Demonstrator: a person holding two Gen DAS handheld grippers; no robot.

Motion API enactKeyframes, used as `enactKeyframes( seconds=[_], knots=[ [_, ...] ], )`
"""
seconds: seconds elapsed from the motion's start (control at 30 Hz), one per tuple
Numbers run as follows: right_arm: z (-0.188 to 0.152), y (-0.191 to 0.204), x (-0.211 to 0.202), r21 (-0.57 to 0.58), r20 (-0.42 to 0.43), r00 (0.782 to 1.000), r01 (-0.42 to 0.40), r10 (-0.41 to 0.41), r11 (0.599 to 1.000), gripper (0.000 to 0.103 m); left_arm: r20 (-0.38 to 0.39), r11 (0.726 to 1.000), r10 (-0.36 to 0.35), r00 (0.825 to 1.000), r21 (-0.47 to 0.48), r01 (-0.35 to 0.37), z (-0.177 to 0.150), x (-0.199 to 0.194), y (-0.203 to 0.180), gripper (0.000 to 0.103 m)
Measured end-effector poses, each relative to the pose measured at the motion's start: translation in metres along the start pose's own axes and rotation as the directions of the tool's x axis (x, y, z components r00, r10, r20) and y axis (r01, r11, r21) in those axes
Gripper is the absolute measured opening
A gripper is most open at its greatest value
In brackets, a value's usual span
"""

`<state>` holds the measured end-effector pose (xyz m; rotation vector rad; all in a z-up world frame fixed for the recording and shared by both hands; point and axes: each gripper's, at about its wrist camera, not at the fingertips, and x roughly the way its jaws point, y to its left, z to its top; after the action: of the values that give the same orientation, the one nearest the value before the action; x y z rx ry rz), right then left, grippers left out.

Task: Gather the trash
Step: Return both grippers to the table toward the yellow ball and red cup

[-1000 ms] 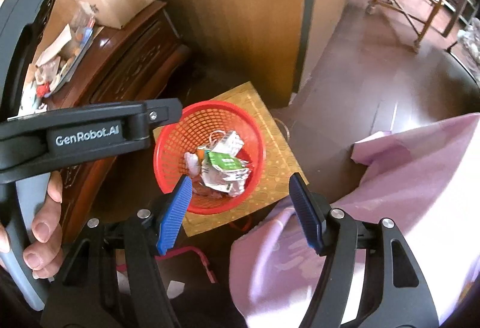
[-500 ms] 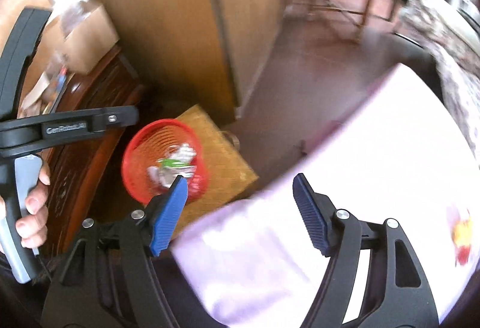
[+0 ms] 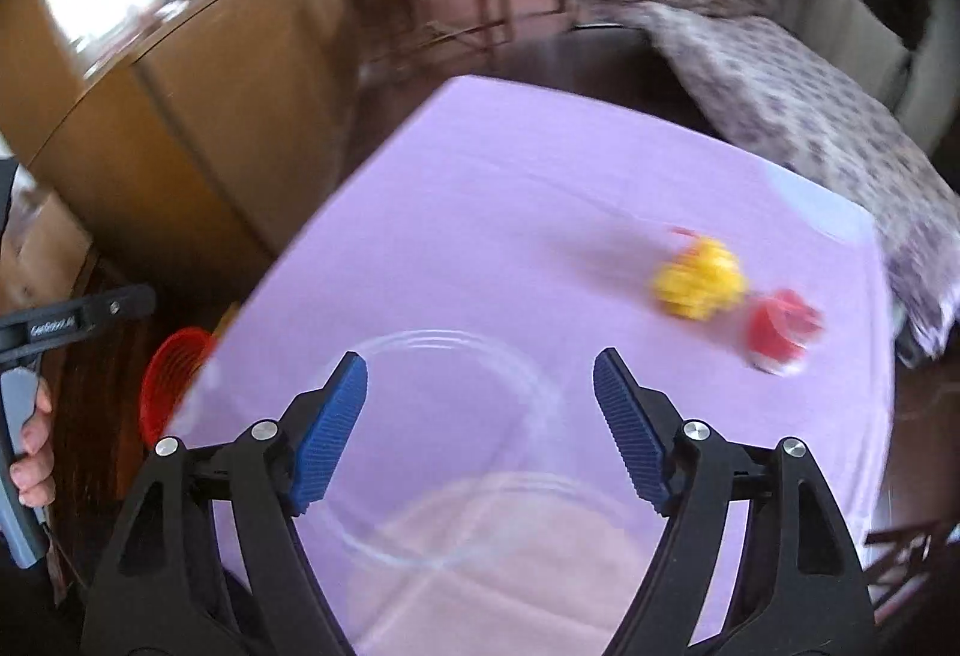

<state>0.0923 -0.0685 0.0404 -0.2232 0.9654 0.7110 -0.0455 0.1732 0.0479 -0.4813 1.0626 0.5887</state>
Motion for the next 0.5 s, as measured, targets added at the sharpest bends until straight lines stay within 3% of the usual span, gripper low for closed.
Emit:
enactKeyframes(
  seconds=[0.27, 0.5],
  knots=[
    [-0.012, -0.094, -0.002, 0.206, 0.045, 0.995, 0.073, -0.084, 0.976, 0.077, -0.002, 0.983, -0.030, 1.000, 0.182, 0.030, 0.007, 0.018, -0.092, 0.086],
    [-0.026, -0.150, 0.012, 0.322, 0.028, 0.989, 0.128, -0.144, 0.938, 0.077, -0.015, 0.931, -0.079, 0.997, 0.356, 0.080, 0.002, 0.038, -0.177, 0.086]
  ],
)
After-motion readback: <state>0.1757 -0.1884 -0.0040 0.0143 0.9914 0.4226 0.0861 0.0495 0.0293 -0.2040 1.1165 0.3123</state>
